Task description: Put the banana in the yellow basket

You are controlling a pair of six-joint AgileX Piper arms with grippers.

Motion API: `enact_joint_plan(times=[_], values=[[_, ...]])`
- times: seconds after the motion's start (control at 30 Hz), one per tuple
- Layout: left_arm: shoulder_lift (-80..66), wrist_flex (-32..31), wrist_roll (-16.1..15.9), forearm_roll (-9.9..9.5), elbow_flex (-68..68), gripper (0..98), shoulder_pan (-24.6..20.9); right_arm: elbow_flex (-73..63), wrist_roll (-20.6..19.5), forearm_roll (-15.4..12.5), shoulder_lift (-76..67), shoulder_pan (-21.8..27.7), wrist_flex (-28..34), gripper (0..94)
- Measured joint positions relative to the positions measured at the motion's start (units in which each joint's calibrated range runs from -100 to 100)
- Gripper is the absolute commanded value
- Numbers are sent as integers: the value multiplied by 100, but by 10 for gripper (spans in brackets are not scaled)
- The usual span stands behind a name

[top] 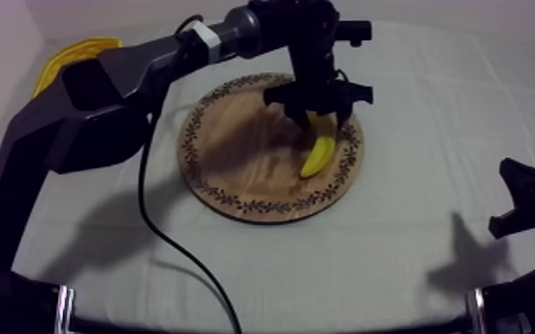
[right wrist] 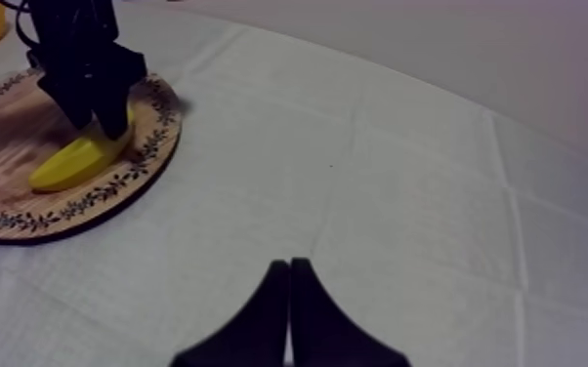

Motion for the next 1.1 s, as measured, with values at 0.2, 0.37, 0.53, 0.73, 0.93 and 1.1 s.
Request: enact_joint_plan(times=[0.2,0.37,0.53,0.73,0.93,1.1], values=[[9,0,-1,167,196,420,-96,0,0,0,0,0,0,3],[24,0,-55,243,210,341,-112,0,3,0,0,0,0,3],[52,0,-75,401,307,172,-184,0,8,0,0,0,0,3],[-68,-8,35,269,405,98,-190,0,-1,0,0,0,0,3],[-743,-1,152,-53,551,89,-302,0,-1,0,0,0,0,3],[-1592,-2,205,-423,1048,91,-448,0,-1,0,0,0,0,3]])
